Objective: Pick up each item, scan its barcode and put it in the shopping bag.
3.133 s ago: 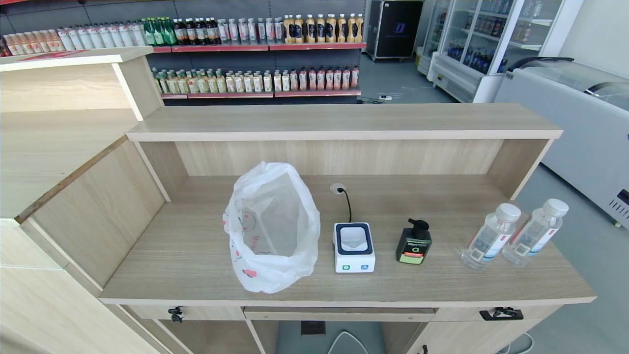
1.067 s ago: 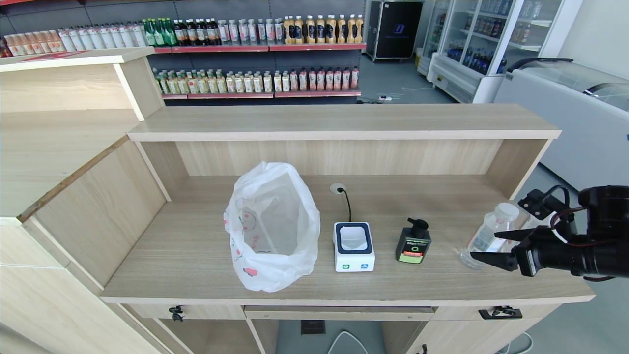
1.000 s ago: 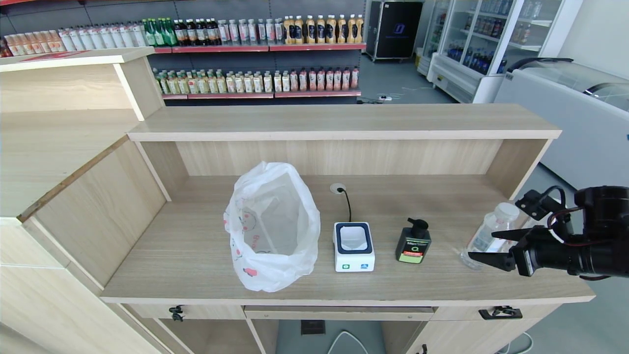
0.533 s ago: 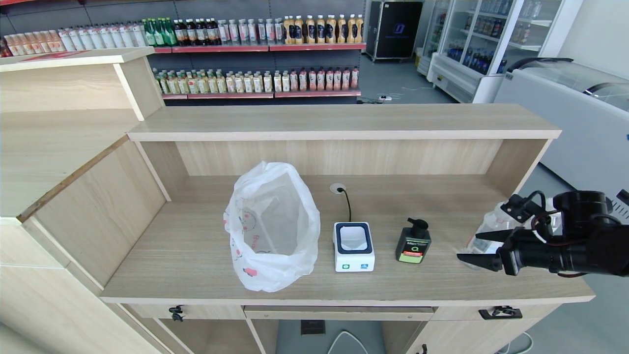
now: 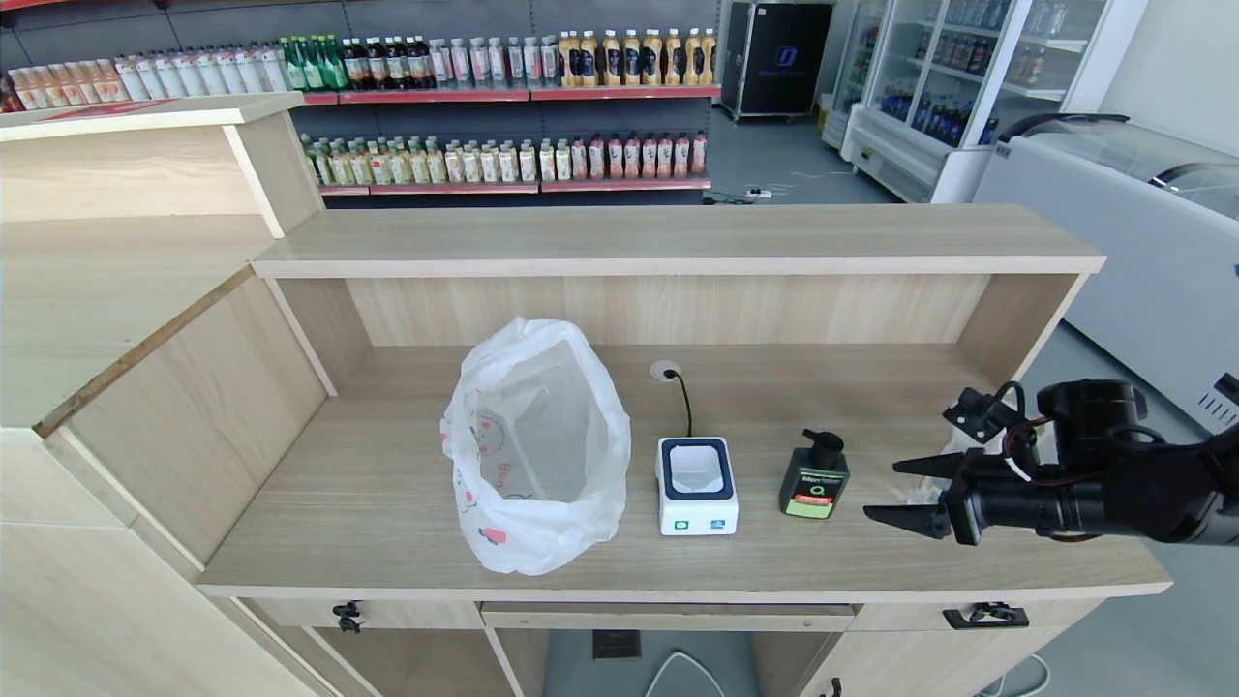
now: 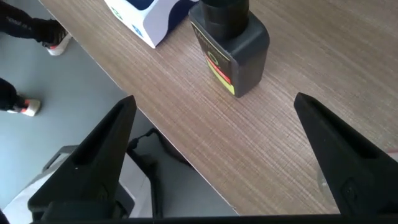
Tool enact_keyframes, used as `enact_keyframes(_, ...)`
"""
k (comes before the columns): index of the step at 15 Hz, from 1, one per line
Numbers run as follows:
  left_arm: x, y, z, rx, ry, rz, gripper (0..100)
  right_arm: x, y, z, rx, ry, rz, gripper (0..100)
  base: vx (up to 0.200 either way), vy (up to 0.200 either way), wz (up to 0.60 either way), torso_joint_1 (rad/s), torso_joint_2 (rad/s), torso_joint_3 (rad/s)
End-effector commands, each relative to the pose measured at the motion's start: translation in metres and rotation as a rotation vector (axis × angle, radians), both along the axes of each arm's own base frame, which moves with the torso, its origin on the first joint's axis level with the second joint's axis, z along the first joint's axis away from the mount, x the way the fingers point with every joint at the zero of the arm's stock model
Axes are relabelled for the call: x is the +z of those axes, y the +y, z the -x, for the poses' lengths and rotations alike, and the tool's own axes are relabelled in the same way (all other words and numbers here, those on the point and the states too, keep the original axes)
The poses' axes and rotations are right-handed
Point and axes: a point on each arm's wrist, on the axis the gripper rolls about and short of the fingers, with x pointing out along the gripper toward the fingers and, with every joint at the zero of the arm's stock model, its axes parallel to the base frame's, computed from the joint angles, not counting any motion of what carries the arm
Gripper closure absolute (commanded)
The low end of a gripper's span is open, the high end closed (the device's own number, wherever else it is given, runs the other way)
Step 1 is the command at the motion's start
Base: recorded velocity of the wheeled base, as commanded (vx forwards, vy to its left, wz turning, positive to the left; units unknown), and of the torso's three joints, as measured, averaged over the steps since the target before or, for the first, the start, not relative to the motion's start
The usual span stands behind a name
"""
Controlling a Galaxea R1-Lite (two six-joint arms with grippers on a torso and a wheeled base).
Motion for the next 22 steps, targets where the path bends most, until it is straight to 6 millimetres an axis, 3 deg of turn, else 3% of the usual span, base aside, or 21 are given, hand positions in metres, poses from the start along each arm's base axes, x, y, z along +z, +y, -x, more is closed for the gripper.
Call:
enact_keyframes(1, 0.0, 0.0, 0.0, 0.002, 0.0, 0.001, 0, -0.004, 0.003, -0.003, 0.009, -0.008, 0.002, 0, 0.0, 0.0, 0.0, 0.0, 0.0, 0.0)
enact_keyframes(6, 0.0, 0.0, 0.0, 0.001, 0.0, 0.001, 0, -0.015, 0.003, -0.013, 0.013, -0.017, 0.002, 0, 0.0, 0.0, 0.0, 0.0, 0.0, 0.0)
enact_keyframes(22, 0.0, 0.0, 0.0, 0.001, 0.0, 0.001, 0, -0.044, 0.031, -0.049, 0.096, -0.053, 0.003, 0, 0.0, 0.0, 0.0, 0.0, 0.0, 0.0)
